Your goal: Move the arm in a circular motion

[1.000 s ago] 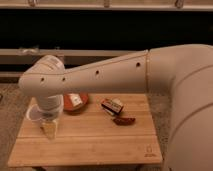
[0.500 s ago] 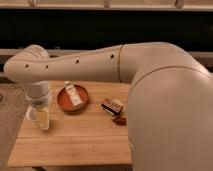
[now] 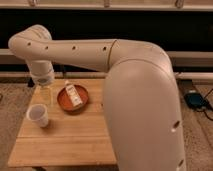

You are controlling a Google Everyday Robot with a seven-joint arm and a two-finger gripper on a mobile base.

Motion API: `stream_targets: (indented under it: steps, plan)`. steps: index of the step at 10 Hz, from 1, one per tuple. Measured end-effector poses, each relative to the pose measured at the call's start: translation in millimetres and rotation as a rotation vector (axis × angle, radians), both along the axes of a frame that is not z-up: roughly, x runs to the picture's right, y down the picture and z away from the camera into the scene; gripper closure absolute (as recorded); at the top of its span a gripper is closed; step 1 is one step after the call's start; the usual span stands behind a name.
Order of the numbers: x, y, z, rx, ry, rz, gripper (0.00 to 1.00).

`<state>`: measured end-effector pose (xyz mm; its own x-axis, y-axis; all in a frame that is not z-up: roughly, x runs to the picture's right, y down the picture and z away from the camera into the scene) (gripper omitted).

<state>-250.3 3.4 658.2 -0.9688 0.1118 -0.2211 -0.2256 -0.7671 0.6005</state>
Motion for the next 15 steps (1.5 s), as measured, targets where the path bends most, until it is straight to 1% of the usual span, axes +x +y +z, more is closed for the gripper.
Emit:
stream_targets:
  steps: [1,2,4,5,7,8,10,11,13,14,15]
  plan:
    - [7,-19,16.2,-0.003,0.012,0.012,0.20]
    - [11,-30,27.1,-0.007,0.021,0.023,0.20]
    - [35,-58,62.5,-0.024,0.066,0.074,0.20]
    - [47,-65,78.3,-0.031,0.090,0.099,0.20]
    - [87,-75,114.8,-0.044,0.163,0.173,0.20]
    - [106,-76,124.3,-0.048,0.195,0.208,0.20]
    - [144,-75,136.5,-0.044,0.251,0.279,0.20]
    - [175,-72,137.3,-0.038,0.289,0.335,0.20]
    - [213,-66,135.0,-0.027,0.331,0.392,0.20]
    - [236,-59,133.2,-0.024,0.358,0.426,0.20]
    - [248,-55,131.4,-0.024,0.373,0.442,0.20]
